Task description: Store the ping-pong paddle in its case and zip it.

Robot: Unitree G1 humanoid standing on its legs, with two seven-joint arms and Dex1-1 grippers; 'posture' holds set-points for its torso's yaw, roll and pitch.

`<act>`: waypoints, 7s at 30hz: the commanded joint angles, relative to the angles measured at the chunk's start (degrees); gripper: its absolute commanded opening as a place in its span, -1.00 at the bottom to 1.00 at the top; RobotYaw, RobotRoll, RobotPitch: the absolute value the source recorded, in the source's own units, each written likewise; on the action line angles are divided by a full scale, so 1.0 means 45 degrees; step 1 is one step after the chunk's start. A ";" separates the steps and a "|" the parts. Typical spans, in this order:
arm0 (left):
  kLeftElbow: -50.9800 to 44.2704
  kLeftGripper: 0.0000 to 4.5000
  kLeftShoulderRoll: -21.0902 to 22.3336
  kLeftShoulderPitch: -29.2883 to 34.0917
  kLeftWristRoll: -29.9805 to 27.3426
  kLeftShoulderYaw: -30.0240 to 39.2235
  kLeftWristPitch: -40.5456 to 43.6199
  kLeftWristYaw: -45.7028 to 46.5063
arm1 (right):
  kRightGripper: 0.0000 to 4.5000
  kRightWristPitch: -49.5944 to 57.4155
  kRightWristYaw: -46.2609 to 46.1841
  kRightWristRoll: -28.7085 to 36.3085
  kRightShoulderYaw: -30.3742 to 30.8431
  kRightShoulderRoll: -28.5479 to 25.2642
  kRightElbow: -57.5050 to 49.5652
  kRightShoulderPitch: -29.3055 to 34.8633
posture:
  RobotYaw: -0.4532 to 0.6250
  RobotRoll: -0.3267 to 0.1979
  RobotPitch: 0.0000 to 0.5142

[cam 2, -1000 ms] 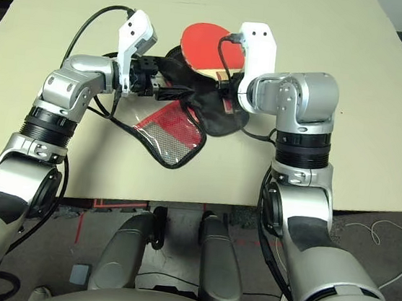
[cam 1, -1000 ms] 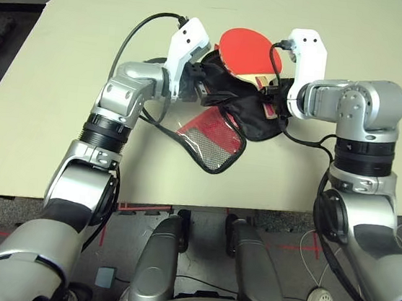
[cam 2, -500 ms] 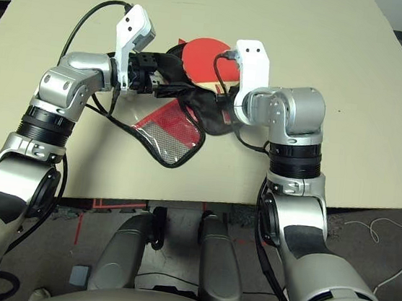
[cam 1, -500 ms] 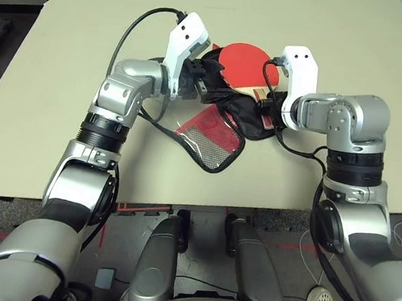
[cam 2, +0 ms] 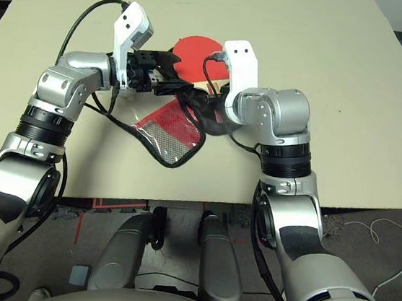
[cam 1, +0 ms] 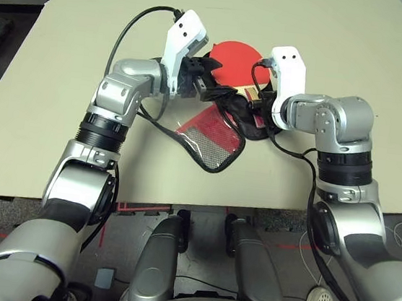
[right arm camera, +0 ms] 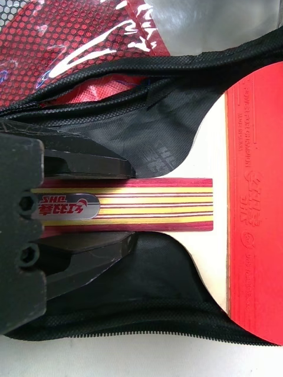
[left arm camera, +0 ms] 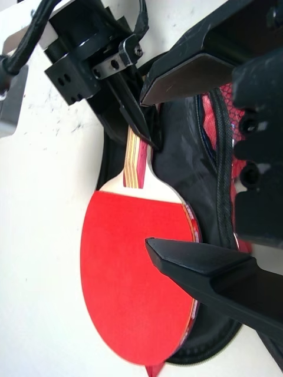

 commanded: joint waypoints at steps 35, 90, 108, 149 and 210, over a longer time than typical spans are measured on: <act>0.0715 1.00 0.0989 -0.1667 -0.0537 0.1216 0.0109 0.0005 | 0.92 -0.0731 0.1932 0.1114 -0.0328 -0.0801 -0.1798 0.0683 | -0.12 0.25 -0.05; 0.1842 1.00 -0.1219 -0.2019 -0.1312 -0.0474 0.1566 -0.1343 | 0.98 -0.7631 0.8026 0.2616 -0.1972 -0.6867 0.1304 0.0828 | -0.18 0.25 0.08; -0.3796 1.00 0.0719 0.0338 -0.2208 -0.0270 0.3789 -0.1085 | 0.98 0.2951 0.4300 0.4370 -0.4671 -0.5254 0.2843 0.0107 | -0.08 0.25 0.06; -0.4608 1.00 0.0851 0.1631 -0.1978 -0.1175 0.3645 -0.0411 | 0.11 0.2993 0.0646 0.4862 -0.6405 -0.0661 0.5117 -0.0517 | -0.06 0.25 0.14; -0.3144 1.00 0.0172 0.1236 -0.1623 -0.1570 0.2510 -0.0588 | -0.31 -0.7231 -0.8120 2.1780 -0.0668 -0.9684 -0.9048 1.2916 | -0.36 0.25 0.20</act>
